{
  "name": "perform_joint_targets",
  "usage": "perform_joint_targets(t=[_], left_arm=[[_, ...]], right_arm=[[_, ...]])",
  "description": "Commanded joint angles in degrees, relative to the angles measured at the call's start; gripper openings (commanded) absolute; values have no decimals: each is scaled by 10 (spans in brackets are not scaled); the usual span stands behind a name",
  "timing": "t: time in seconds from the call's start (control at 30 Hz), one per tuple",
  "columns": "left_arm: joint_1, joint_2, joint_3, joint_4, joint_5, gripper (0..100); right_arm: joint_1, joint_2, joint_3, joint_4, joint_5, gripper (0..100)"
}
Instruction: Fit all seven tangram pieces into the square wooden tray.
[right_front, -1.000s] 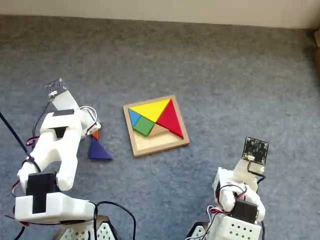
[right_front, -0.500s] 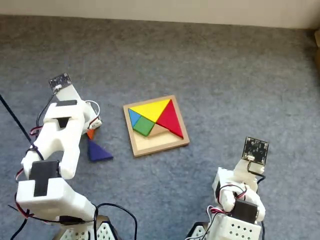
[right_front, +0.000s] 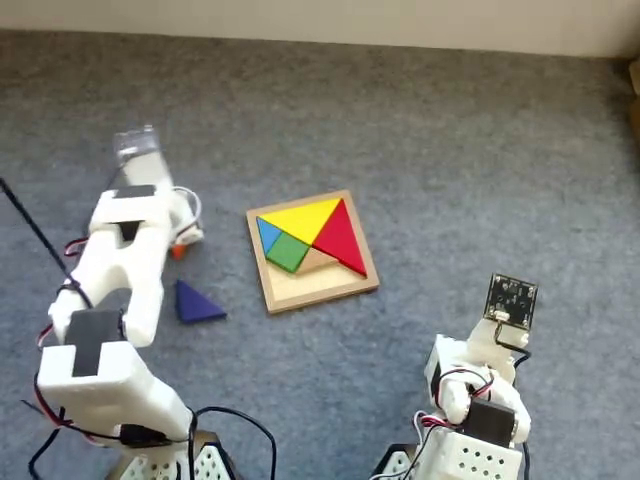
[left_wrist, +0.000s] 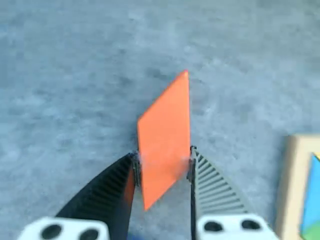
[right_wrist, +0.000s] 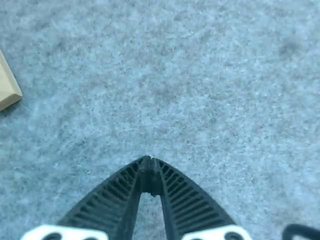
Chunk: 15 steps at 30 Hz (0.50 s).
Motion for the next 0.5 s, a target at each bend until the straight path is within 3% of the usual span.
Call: perform_joint_targets(t=[0.0,0.2,0.47], left_arm=[[60,-73,-20,17,-51,28],[144,-146,-6,16,-144,28],[240,-149,-8,18,-227,28]], right_arm=[[0,-10,80,5,5,5],[0,-10,80,5,5,5],[0,-10,80,5,5,5]])
